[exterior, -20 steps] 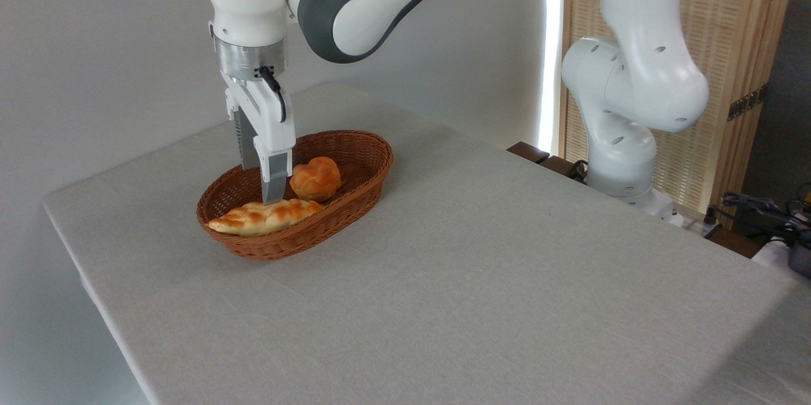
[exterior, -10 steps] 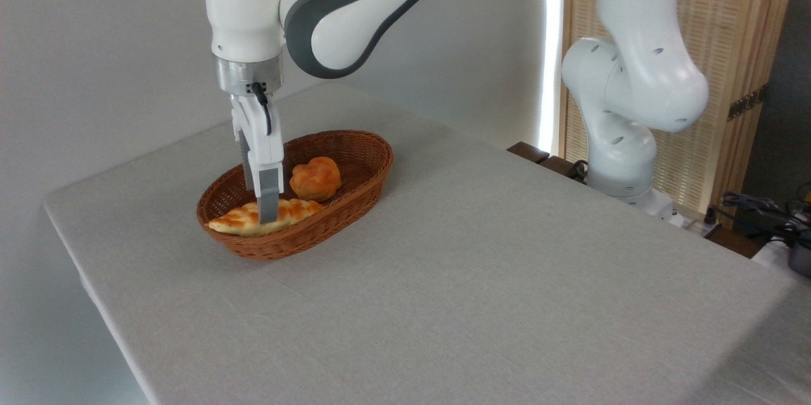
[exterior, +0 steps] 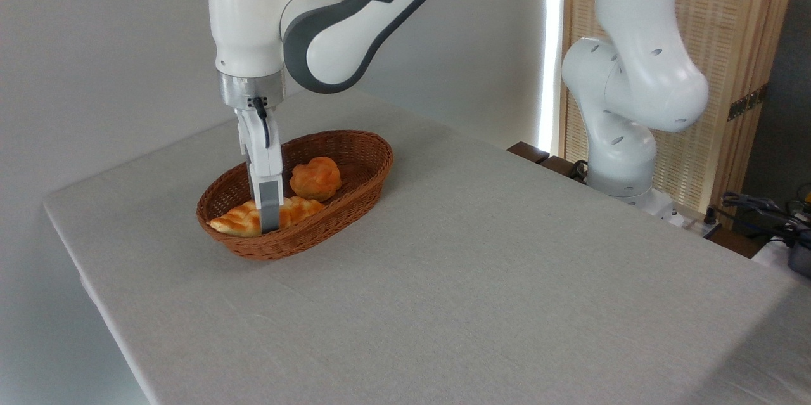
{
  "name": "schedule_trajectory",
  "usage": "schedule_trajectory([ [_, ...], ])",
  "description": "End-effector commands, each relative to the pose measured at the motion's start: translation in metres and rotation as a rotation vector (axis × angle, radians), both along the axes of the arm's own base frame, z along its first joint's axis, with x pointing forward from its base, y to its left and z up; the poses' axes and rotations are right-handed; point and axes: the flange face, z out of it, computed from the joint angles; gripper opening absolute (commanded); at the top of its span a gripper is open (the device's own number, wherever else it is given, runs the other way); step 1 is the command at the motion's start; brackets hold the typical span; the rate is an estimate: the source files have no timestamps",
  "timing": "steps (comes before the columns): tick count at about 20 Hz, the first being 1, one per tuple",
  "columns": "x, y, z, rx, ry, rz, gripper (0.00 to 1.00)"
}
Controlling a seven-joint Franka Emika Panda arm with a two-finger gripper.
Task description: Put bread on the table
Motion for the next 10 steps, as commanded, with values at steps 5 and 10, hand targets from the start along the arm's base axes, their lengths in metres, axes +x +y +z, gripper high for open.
schedule_trajectory([
  [5, -0.0051, -0.0093, -0.0135, 0.011, 0.003, -0.023, 0.29],
  [10, -0.0047, -0.0085, -0.0135, 0.011, 0.003, -0.022, 0.26],
])
